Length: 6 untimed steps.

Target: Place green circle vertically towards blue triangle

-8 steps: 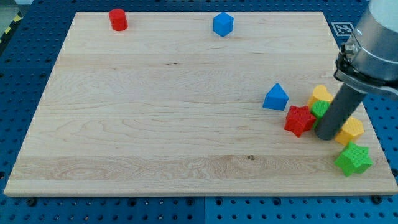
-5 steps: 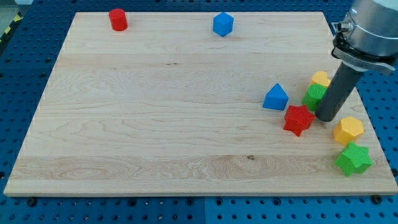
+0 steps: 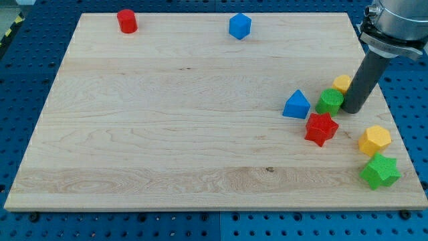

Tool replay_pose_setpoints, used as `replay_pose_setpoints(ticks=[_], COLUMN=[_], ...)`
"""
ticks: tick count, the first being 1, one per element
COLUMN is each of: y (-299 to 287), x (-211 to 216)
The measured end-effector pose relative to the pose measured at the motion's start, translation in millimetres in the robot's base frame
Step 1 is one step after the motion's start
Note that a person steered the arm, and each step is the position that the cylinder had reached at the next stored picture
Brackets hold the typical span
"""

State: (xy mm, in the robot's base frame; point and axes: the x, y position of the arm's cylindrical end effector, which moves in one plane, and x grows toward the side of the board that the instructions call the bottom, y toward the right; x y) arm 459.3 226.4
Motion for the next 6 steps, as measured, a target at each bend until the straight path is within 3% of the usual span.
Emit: replay_pose_setpoints(ticks=[5,6], y=[-37,-52], x=[16,-3])
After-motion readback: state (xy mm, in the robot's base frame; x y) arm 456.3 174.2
